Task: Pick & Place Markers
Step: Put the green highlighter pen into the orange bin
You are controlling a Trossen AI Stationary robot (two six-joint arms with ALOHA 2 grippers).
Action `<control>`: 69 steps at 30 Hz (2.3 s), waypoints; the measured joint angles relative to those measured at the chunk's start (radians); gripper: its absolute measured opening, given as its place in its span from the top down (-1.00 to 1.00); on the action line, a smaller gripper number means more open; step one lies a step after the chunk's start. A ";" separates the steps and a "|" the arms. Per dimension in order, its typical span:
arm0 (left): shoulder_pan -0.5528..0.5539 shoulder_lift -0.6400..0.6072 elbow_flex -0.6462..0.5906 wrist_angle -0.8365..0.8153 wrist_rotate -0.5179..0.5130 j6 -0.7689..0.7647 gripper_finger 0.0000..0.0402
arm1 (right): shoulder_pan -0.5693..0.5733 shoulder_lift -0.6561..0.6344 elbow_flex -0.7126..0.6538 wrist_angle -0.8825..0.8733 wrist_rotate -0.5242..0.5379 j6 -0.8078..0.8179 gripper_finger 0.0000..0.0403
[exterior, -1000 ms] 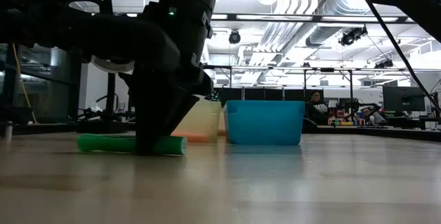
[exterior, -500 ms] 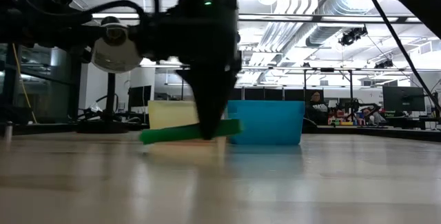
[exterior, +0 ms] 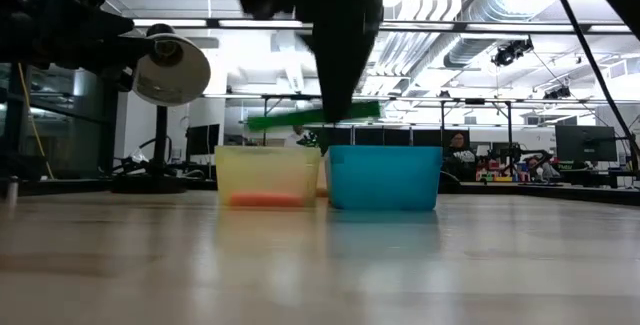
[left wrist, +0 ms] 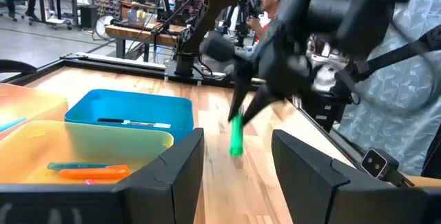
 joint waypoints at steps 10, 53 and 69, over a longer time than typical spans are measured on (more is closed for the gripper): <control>0.000 0.000 0.000 0.000 -0.002 0.000 0.16 | -0.005 -0.161 0.002 -0.040 0.133 -0.013 0.73; 0.000 0.000 0.000 0.000 0.001 0.000 0.16 | -0.681 -0.256 -0.023 0.277 0.061 -0.820 0.73; 0.000 0.000 0.000 0.000 0.000 0.000 0.16 | -0.842 -0.254 -0.510 0.622 -0.245 -0.840 0.73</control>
